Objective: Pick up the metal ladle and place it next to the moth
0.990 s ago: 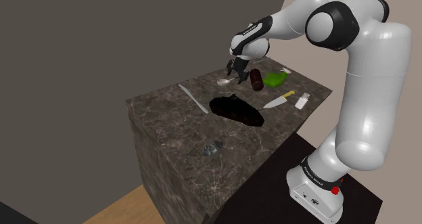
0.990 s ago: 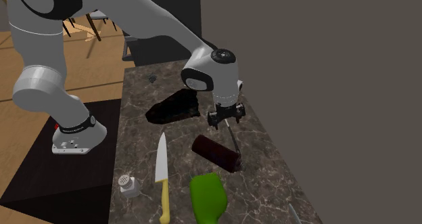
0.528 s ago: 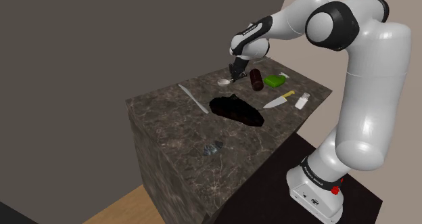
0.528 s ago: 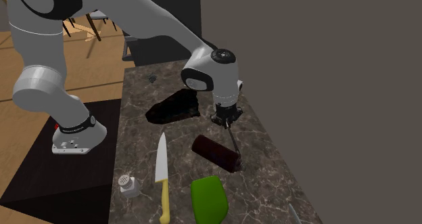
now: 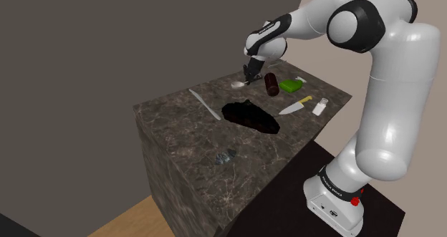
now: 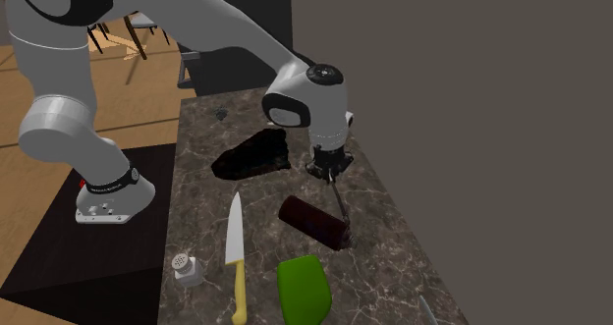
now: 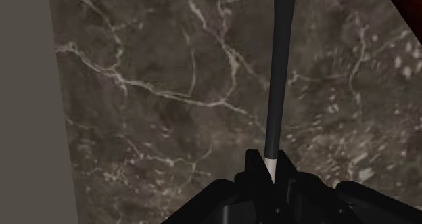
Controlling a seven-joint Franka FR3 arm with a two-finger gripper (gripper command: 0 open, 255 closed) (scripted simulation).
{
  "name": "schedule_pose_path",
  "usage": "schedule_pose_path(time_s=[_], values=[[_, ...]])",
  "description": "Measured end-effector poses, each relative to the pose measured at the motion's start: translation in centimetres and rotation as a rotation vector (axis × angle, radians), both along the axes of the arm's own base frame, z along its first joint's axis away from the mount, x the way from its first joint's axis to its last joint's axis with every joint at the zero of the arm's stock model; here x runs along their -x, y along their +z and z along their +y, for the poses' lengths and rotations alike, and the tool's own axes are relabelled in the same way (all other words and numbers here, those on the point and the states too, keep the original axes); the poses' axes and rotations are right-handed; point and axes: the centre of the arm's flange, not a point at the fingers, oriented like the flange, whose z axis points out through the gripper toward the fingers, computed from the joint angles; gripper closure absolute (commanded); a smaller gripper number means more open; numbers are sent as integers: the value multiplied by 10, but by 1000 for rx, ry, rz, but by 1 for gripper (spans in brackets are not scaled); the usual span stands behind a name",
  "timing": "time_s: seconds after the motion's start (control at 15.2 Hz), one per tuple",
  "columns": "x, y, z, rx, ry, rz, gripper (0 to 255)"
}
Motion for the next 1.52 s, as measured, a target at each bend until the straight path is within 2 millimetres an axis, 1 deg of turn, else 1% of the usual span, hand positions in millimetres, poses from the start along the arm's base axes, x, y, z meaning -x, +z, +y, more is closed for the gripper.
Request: schedule_pose_path(time_s=[0.26,1.12,1.25,1.32,1.52], values=[[0,21,2,0,0,0,255],[0,90,0,0,0,0,255],[8,94,13,0,0,0,255],[15,96,24,0,0,0,255],[34,94,57,0,1,0,255]])
